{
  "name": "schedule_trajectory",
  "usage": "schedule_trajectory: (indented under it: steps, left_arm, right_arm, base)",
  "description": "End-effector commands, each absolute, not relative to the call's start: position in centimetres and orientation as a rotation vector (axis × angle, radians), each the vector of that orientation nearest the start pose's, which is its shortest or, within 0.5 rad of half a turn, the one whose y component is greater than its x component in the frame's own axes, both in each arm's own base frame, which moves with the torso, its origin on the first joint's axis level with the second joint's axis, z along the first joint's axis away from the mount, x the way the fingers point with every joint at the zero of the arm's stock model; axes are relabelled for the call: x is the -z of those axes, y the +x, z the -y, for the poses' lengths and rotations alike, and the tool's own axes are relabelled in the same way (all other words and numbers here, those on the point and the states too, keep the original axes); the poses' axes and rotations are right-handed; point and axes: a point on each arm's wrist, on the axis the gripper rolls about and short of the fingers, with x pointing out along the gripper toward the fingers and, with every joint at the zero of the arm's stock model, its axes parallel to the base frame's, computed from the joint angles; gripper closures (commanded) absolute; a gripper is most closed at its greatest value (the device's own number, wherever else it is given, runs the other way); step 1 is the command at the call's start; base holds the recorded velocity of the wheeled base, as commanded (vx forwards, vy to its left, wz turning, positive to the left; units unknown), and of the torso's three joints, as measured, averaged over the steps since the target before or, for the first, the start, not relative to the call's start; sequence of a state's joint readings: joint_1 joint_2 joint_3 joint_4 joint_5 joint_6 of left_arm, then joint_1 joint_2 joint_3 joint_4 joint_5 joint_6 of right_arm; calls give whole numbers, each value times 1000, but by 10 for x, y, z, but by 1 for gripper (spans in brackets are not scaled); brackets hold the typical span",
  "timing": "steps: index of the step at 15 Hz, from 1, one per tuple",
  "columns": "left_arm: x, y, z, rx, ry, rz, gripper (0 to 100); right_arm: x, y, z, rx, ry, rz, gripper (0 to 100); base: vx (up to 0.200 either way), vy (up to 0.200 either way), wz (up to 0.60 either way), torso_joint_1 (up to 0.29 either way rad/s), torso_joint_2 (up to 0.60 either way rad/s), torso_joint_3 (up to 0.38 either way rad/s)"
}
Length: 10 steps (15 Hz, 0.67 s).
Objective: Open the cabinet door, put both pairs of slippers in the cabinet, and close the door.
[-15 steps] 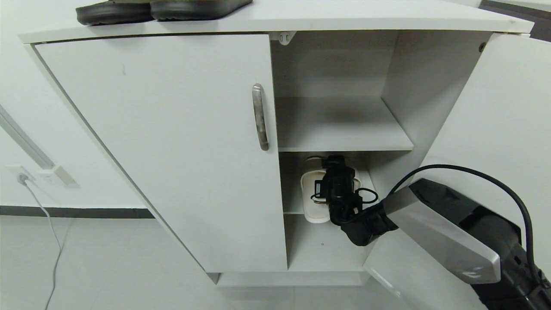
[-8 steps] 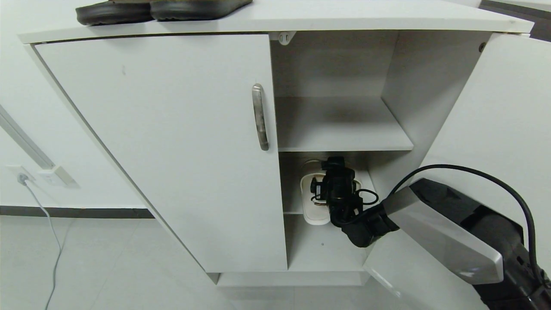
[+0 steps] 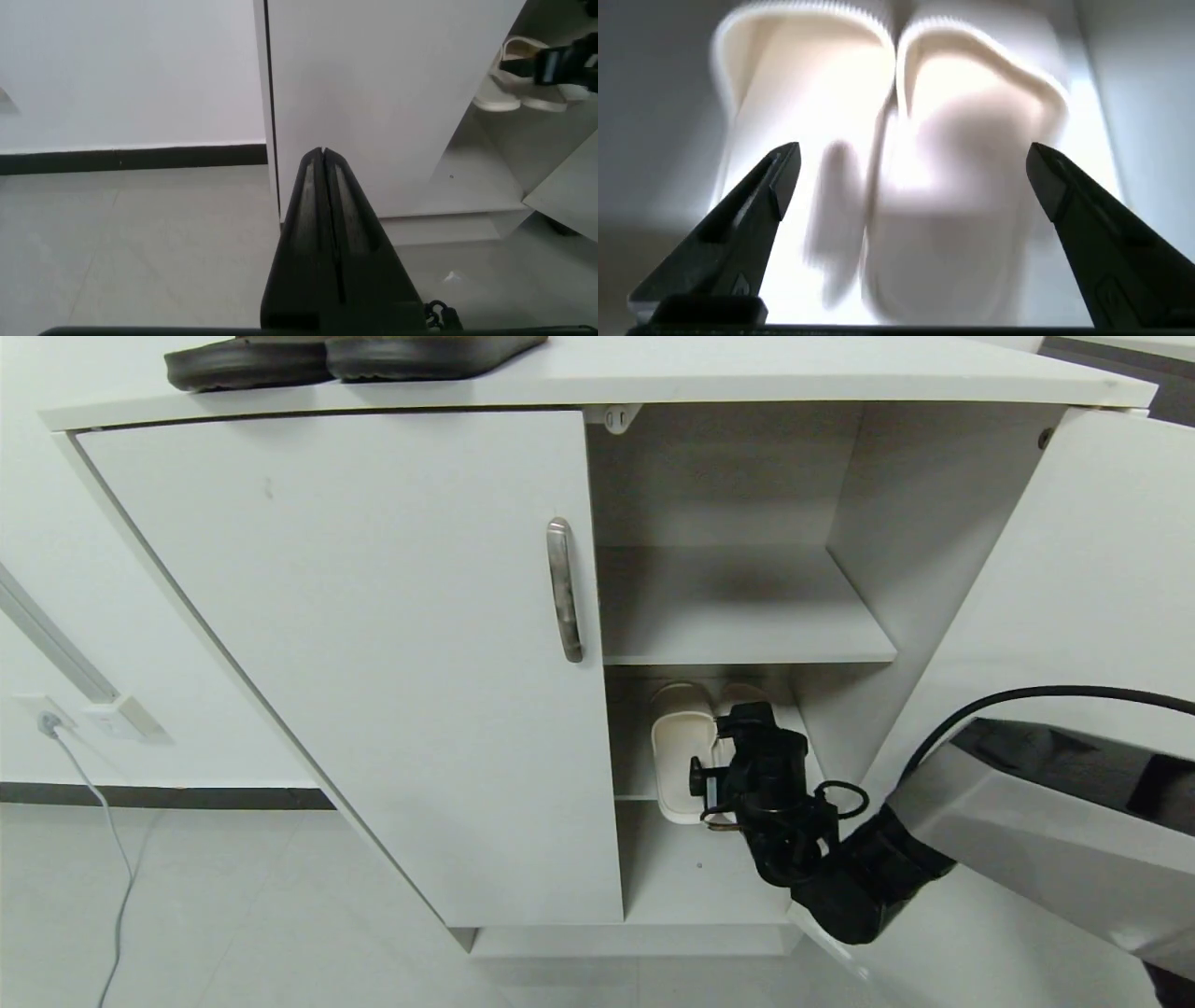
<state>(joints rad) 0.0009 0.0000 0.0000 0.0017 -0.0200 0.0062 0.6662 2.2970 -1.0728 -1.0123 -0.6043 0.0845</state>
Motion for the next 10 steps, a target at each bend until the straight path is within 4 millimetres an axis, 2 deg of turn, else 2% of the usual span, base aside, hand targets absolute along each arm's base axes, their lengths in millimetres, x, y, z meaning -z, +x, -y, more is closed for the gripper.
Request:
schedule_trajectory:
  steps: [1, 4, 5, 9, 10]
  left_arm:
    - [-75, -23, 0, 18, 6, -3, 100]
    - [-75, -23, 0, 18, 6, -3, 100]
    - [-75, -23, 0, 18, 8, -3, 100]
    - [-76, -23, 0, 18, 6, -1, 100]
    - [-75, -23, 0, 18, 8, -3, 100]
  right_arm:
    - [-93, 288, -240, -115, -24, -144, 0]
    - [-98, 250, -225, -163, -37, -161, 0]
    - [-96, 244, -228, -177, -37, -167, 0]
    - [-94, 240, -231, -193, -42, -172, 0]
    - [-93, 240, -231, -193, -44, -175, 0]
  base:
    - [0, 0, 0, 0, 0, 0]
    - [0, 0, 0, 0, 0, 0]
    - [0, 0, 0, 0, 0, 0]
    - [0, 0, 0, 0, 0, 0]
    - [-200, 0, 0, 7, 7, 2]
